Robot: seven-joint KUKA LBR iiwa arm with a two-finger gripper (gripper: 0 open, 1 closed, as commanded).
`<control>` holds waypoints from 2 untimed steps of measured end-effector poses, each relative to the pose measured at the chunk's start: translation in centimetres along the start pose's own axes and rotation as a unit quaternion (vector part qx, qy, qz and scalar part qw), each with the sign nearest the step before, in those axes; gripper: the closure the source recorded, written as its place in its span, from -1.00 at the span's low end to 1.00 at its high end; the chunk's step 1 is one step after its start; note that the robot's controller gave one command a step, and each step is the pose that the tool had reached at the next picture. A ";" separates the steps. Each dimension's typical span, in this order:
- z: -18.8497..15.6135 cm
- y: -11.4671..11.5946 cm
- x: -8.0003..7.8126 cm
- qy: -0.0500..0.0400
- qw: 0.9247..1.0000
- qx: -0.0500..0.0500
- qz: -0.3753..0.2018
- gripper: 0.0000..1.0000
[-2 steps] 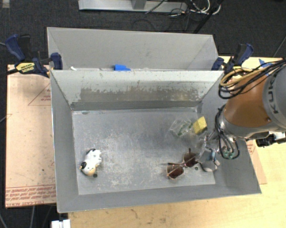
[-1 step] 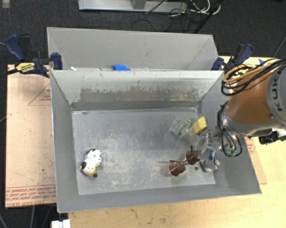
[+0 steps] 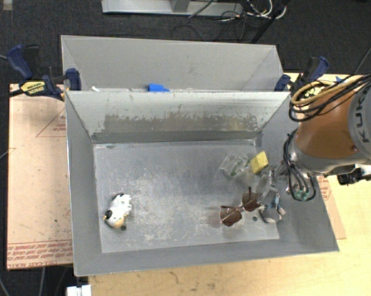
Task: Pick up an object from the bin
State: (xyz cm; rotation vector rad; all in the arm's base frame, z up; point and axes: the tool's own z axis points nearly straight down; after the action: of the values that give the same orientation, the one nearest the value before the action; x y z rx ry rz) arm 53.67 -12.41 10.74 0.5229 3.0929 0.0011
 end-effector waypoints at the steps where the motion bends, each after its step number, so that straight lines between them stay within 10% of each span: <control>1: -0.8 0.0 0.1 0.002 1.000 0.000 0.000 1.00; 2: -1.8 0.0 0.1 0.001 1.000 0.000 0.000 1.00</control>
Offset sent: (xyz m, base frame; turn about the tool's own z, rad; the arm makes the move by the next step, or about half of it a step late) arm 0.0000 0.0001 0.0209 0.0000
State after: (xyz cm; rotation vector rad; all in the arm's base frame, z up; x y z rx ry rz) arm 53.60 -12.37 12.57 0.5221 3.0960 0.0016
